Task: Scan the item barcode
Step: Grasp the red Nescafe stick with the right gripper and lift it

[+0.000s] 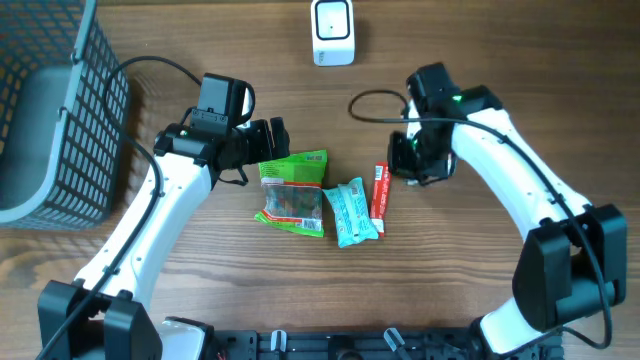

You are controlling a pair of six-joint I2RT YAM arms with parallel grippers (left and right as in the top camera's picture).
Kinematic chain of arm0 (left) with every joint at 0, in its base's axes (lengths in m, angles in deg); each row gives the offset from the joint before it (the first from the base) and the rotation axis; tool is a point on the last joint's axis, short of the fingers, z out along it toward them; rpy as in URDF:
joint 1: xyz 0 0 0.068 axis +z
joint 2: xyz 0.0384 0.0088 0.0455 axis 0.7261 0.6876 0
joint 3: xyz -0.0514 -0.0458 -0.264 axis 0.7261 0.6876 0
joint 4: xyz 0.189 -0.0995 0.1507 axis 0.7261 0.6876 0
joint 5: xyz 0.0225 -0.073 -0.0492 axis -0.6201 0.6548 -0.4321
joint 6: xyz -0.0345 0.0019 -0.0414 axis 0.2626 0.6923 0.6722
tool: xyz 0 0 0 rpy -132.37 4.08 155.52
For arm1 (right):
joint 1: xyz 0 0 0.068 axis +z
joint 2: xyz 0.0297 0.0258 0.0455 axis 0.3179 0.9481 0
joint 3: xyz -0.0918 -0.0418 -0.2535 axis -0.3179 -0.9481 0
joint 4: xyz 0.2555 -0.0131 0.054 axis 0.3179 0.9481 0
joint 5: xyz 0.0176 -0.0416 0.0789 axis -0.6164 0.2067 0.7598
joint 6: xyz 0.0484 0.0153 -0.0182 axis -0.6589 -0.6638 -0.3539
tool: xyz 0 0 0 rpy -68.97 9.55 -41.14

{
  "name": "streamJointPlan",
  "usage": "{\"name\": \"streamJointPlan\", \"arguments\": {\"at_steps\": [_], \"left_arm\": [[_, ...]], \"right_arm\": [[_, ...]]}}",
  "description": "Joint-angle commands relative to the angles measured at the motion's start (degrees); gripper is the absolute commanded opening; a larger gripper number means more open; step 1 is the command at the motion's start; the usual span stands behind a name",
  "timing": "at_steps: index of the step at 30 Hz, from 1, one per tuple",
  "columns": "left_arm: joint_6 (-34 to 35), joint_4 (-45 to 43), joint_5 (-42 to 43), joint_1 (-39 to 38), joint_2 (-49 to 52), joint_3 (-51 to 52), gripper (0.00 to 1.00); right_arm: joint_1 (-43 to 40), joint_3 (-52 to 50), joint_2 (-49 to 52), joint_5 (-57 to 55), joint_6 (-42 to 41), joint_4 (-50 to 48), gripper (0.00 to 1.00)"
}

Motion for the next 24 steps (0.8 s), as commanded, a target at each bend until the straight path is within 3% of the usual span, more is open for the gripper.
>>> {"name": "streamJointPlan", "arguments": {"at_steps": [1, 3, 6, 8, 10, 11, 16, 19, 22, 24], "left_arm": [[-0.11, 0.00, -0.74, 0.20, 0.07, -0.17, 1.00], [-0.11, 0.00, -0.74, 0.20, 0.07, -0.17, 1.00], [-0.11, 0.00, -0.74, 0.20, 0.07, -0.17, 1.00], [-0.11, 0.00, -0.74, 0.20, 0.07, -0.17, 1.00], [-0.11, 0.00, -0.74, 0.20, 0.07, -0.17, 1.00], [-0.11, 0.00, -0.74, 0.20, 0.07, -0.17, 1.00], [-0.11, 0.00, -0.74, 0.20, 0.07, -0.17, 1.00], [-0.11, 0.00, -0.76, 0.20, 0.07, -0.17, 1.00], [-0.11, 0.00, -0.74, 0.20, 0.07, -0.17, 1.00], [-0.11, 0.00, -0.74, 0.20, 0.07, -0.17, 1.00]], "right_arm": [[3.19, -5.07, -1.60, -5.81, -6.86, -0.33, 0.11], [5.16, -8.52, -1.60, -5.84, -7.21, -3.30, 0.17], [8.81, -13.60, -1.57, -6.40, -8.15, -9.49, 0.50], [10.64, -15.63, -1.49, -8.52, -8.04, -14.29, 0.50], [11.76, -17.73, -1.49, -8.68, -8.09, -18.49, 0.43], [12.24, -19.65, -1.46, -9.99, -8.28, -21.03, 0.34], [12.20, -22.84, -1.51, -23.50, -7.76, -23.37, 0.31], [12.20, -21.75, -1.51, -22.99, -4.81, -23.74, 0.35], [12.20, -20.63, -1.51, -18.91, -0.44, -23.56, 0.47], [12.20, -20.61, -1.51, -18.82, -0.07, -22.64, 0.48]]}}
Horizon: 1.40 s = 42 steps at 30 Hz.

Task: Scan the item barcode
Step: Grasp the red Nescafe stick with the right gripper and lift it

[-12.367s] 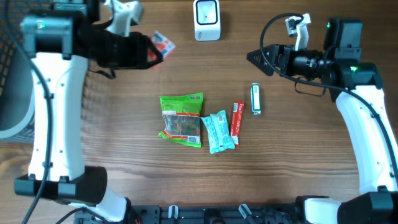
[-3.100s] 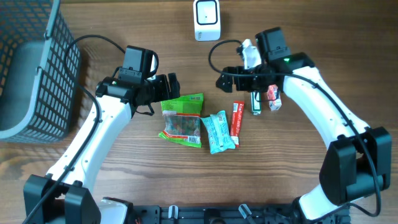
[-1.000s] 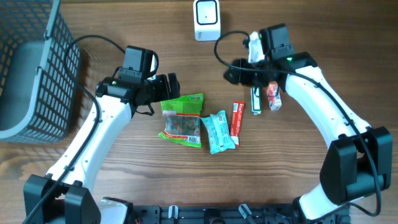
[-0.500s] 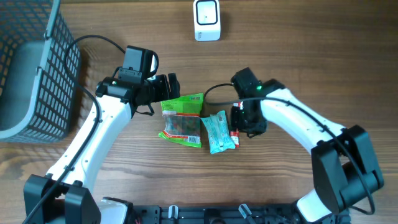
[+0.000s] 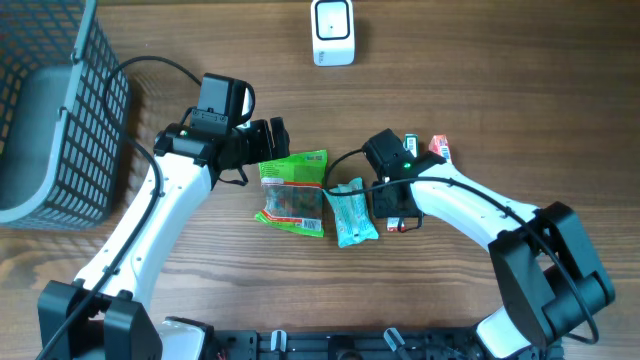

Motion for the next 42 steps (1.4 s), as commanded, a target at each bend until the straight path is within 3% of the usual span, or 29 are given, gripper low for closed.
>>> {"name": "streamJointPlan", "arguments": {"at_steps": [1, 13, 17, 21, 24, 29, 32, 33, 40, 42], "left_arm": [[-0.13, 0.00, -0.74, 0.20, 0.07, -0.15, 1.00], [-0.13, 0.00, -0.74, 0.20, 0.07, -0.15, 1.00], [-0.13, 0.00, -0.74, 0.20, 0.07, -0.15, 1.00], [-0.13, 0.00, -0.74, 0.20, 0.07, -0.15, 1.00], [-0.13, 0.00, -0.74, 0.20, 0.07, -0.15, 1.00], [-0.13, 0.00, -0.74, 0.20, 0.07, -0.15, 1.00], [-0.13, 0.00, -0.74, 0.20, 0.07, -0.15, 1.00], [-0.13, 0.00, -0.74, 0.20, 0.07, -0.15, 1.00], [-0.13, 0.00, -0.76, 0.20, 0.07, -0.15, 1.00], [-0.13, 0.00, -0.74, 0.20, 0.07, -0.15, 1.00]], "right_arm": [[0.02, 1.29, -0.44, 0.87, 2.49, 1.31, 0.48], [-0.52, -0.07, -0.46, 7.54, 2.84, 2.49, 0.42], [-4.81, 6.19, -2.32, 13.09, 8.33, 8.48, 0.51], [-10.67, 5.79, -3.04, 22.67, 12.57, 10.49, 0.54], [-14.38, 1.95, -2.99, 24.48, 12.50, 9.09, 0.49], [-13.90, -4.68, -2.99, 23.56, 9.92, 1.49, 0.48], [-13.92, -7.32, -2.99, 23.45, 9.31, -3.15, 0.42], [-13.84, -8.13, -2.99, 21.79, 8.04, -4.04, 0.35], [-6.01, -9.27, -2.99, 9.46, 1.53, -4.22, 0.32], [-3.48, -9.27, -2.99, 6.82, -1.97, -4.24, 0.20]]}}
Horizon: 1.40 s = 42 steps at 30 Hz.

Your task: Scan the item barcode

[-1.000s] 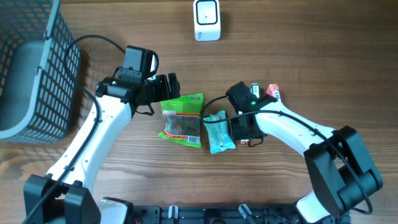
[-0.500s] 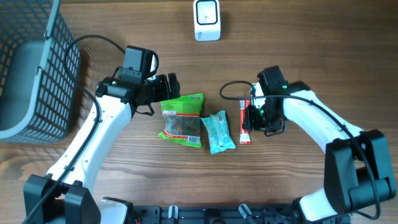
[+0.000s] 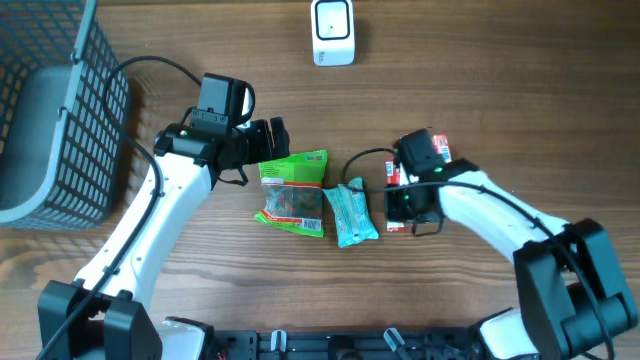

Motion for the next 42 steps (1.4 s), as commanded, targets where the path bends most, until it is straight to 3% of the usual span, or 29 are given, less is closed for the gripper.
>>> {"name": "streamJointPlan", "arguments": {"at_steps": [1, 3, 8, 11, 13, 17, 23, 25, 26, 28, 30, 34, 36, 37, 41, 42], "left_arm": [[-0.11, 0.00, -0.76, 0.20, 0.07, -0.15, 1.00], [-0.11, 0.00, -0.79, 0.20, 0.07, -0.15, 1.00], [-0.11, 0.00, -0.76, 0.20, 0.07, -0.15, 1.00], [-0.11, 0.00, -0.76, 0.20, 0.07, -0.15, 1.00], [-0.11, 0.00, -0.76, 0.20, 0.07, -0.15, 1.00], [-0.11, 0.00, -0.76, 0.20, 0.07, -0.15, 1.00], [-0.09, -1.14, -0.04, 0.20, 0.04, -0.15, 1.00], [-0.11, -2.67, 7.89, 0.20, -0.07, -0.15, 0.99], [-0.20, -5.57, 17.53, 0.13, -0.04, -0.15, 0.84], [-0.31, -11.54, 35.17, 0.13, -0.02, -0.15, 0.82], [-0.24, -16.24, 44.89, -0.83, 0.07, -0.15, 0.81], [0.09, -17.64, 45.11, -4.31, 0.11, -0.15, 0.80], [0.17, -18.88, 43.78, -5.42, 0.11, -0.15, 0.73], [0.15, -19.52, 43.41, -5.86, 0.11, -0.15, 0.67], [1.22, -20.72, 43.21, -5.95, 0.11, -0.15, 0.31], [1.22, -21.09, 43.21, -5.95, 0.11, -0.15, 0.31]], "right_arm": [[2.86, -2.67, 2.03, -4.13, -6.84, 0.33, 0.11], [2.62, -2.64, 2.03, -1.60, -7.10, 0.35, 0.06], [2.47, -0.39, 1.99, 0.46, -2.38, 1.29, 0.04], [2.43, 8.35, 0.04, 5.44, 9.81, 10.05, 0.04], [2.43, 12.39, -3.39, 5.42, 12.94, 12.74, 0.04], [1.70, 14.73, -11.58, 6.99, 13.57, 13.16, 0.04], [-2.86, 14.67, -14.21, 22.58, 15.54, 13.00, 0.04], [-3.04, 14.67, -14.21, 23.69, 15.13, 11.69, 0.04], [-3.06, 14.67, -14.21, 23.96, 15.10, 11.39, 0.04], [-3.06, 14.67, -14.21, 26.23, 15.10, 10.40, 0.04], [-3.04, 14.67, -14.21, 34.18, 15.06, 6.80, 0.04], [-3.04, 14.67, -14.21, 39.47, 10.40, 0.87, 0.04], [-3.04, 14.67, -14.21, 41.90, 9.05, -0.42, 0.04], [-3.04, 14.67, -14.21, 43.04, 9.07, -0.90, 0.04], [-3.04, 14.67, -14.21, 46.82, 9.07, -1.57, 0.04], [-2.99, 14.67, -14.21, 47.06, 9.09, -1.53, 0.04]]}}
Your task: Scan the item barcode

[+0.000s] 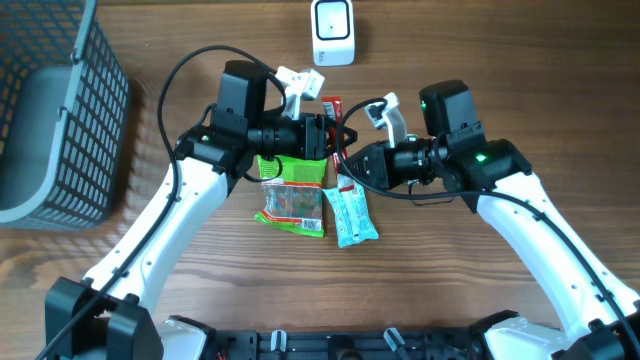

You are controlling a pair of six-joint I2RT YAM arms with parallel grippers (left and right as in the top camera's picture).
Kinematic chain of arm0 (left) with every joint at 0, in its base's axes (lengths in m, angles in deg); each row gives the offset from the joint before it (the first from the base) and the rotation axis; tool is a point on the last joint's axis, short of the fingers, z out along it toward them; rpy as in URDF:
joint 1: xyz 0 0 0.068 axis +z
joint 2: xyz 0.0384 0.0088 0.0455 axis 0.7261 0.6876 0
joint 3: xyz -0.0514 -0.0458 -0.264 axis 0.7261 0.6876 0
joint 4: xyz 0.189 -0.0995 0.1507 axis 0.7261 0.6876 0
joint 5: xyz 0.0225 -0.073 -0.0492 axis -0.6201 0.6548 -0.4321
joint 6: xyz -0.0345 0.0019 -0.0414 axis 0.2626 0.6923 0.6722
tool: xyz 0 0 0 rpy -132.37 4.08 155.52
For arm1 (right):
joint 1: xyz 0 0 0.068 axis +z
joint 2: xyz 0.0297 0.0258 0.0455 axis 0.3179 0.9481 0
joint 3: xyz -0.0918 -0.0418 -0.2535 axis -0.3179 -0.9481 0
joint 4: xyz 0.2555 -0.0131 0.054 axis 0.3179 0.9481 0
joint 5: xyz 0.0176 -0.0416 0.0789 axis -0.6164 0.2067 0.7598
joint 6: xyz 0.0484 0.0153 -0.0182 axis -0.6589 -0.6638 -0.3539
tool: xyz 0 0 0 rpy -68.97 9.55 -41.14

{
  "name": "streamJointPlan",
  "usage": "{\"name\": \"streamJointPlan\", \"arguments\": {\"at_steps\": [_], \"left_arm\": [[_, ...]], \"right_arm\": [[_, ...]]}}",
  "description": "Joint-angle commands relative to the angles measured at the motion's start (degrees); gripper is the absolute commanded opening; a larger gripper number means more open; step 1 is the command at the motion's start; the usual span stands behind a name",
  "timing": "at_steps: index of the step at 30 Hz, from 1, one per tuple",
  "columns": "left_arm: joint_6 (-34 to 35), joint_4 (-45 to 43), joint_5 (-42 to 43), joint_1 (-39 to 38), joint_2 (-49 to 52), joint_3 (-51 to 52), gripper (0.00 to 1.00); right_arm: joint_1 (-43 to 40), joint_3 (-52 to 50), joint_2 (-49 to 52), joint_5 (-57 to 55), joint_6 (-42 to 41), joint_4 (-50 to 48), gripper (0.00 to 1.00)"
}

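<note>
A red snack bar (335,104) is up off the table, between the two grippers, in front of the white scanner (332,32). My right gripper (347,163) points left and is shut on the bar's lower end. Reaching in from the left, my left gripper (332,135) has its fingers at the bar's middle. This overhead view does not show whether they clamp it. Most of the bar is hidden behind the fingers.
A green snack packet (292,192) and a teal packet (351,213) lie on the wooden table just below the grippers. A dark wire basket (60,110) with a grey liner stands at the far left. Cables loop above both wrists.
My right gripper was down on the red bar on the table, right of the teal packet. Now it holds the bar raised further left, and my left gripper has come across to meet it.
The red bar lay on the table beside the teal packet, with my right gripper behind it. Then the right gripper was over the bar, then down on it. Now the bar is held in the air, with my left arm, still until now, against it.
</note>
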Motion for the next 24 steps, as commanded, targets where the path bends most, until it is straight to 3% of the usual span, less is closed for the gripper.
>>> {"name": "streamJointPlan", "arguments": {"at_steps": [1, 2, 4, 5, 9, 11, 14, 17, 21, 24], "left_arm": [[0.17, -1.62, 0.81, -0.13, 0.11, -0.35, 0.31], [0.15, -2.21, 0.81, -0.13, 0.11, -0.35, 0.30], [0.15, -3.04, 0.81, -0.13, 0.11, -0.35, 0.06], [0.17, -3.26, 0.81, -0.13, 0.11, -0.35, 0.04], [3.85, -4.22, 1.03, 0.63, 0.11, -0.37, 0.04], [7.58, -6.23, 5.57, 3.32, 0.11, -0.37, 0.04], [13.05, -10.62, 19.19, 8.79, 0.11, -0.37, 0.03], [16.31, -13.16, 26.73, 11.10, 0.11, -0.37, 0.04], [18.58, -14.08, 27.87, 9.92, 0.11, -0.37, 0.04], [24.46, -19.69, 27.91, 8.20, 0.11, -0.37, 0.04]], "right_arm": [[-0.07, 0.63, -0.17, 4.26, -0.42, -0.24, 0.04], [-0.07, 0.63, -0.17, 4.26, -0.39, -0.09, 0.04], [-0.07, 0.63, -0.17, 4.24, -0.39, -0.02, 0.04], [-0.07, 0.63, -0.17, 4.26, -0.39, -0.07, 0.06], [-0.48, 0.63, -0.24, 5.03, 2.93, -0.13, 0.54], [-2.16, 0.63, -0.24, 9.99, 5.64, -0.39, 0.67], [-6.01, 0.63, -0.22, 18.60, 7.58, -1.60, 0.68], [-7.78, 0.63, -0.22, 26.62, 8.81, -4.90, 0.66], [-7.08, 0.63, -0.22, 33.18, 7.04, -10.75, 0.60], [-6.75, 0.61, -0.22, 33.14, 7.06, -10.73, 0.49]]}}
